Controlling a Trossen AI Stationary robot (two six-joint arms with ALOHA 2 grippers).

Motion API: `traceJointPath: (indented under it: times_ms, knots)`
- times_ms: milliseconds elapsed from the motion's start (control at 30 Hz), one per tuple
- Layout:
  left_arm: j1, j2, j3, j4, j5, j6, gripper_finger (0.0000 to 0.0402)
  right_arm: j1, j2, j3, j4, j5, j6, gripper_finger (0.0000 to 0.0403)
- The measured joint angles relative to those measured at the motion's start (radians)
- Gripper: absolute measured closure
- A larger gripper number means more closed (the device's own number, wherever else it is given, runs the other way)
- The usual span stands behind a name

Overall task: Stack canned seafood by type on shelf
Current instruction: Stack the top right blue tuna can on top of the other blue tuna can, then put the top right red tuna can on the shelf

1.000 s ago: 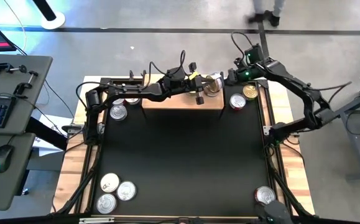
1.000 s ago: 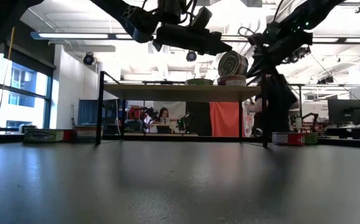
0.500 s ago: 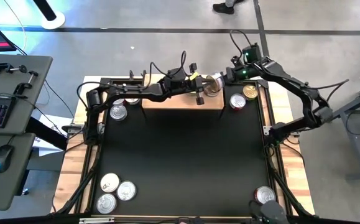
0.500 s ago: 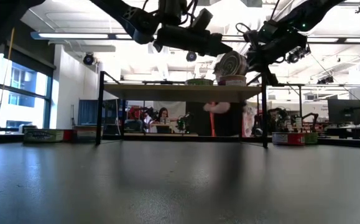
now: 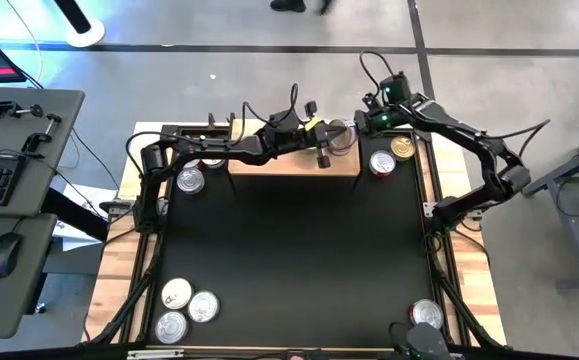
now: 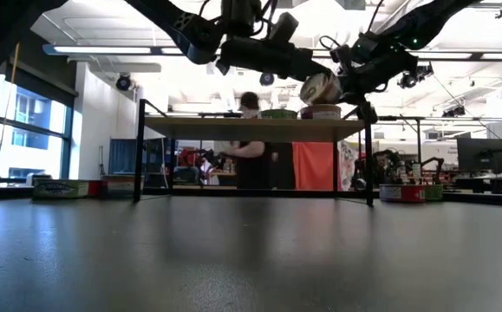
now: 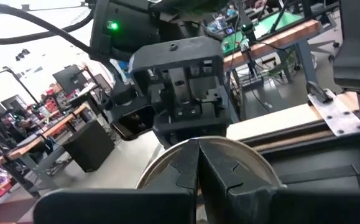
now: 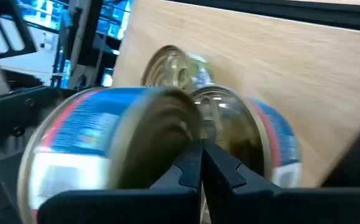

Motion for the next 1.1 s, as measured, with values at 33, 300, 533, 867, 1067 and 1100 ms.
traceJointPath:
  times_ms: [33, 300, 533, 867, 1067, 1100]
  knots:
    - [0.0, 0.0, 0.0, 0.001, 0.0, 0.005, 0.0402, 0.001, 0.0, 0.0, 0.002, -0.002, 0.004, 0.0403]
    - [0.001, 0.0, 0.0, -0.007, 0.0, 0.006, 0.0401, -0.021, -0.001, 0.0, -0.002, 0.02, 0.027, 0.0403]
    - [0.001, 0.001, 0.0, -0.034, 0.0, 0.006, 0.0401, -0.05, -0.002, 0.0, 0.002, 0.051, 0.041, 0.0403]
    - [0.002, 0.0, 0.0, -0.038, -0.022, 0.017, 0.0402, -0.095, -0.008, 0.0, 0.112, 0.082, 0.071, 0.0403]
    - [0.017, -0.096, 0.011, -0.006, -0.053, -0.015, 0.0401, -0.188, -0.062, 0.0, 0.163, 0.08, 0.07, 0.0403]
    - [0.022, -0.124, 0.012, -0.051, -0.054, -0.037, 0.0401, -0.203, -0.074, 0.0, 0.167, 0.079, 0.063, 0.0403]
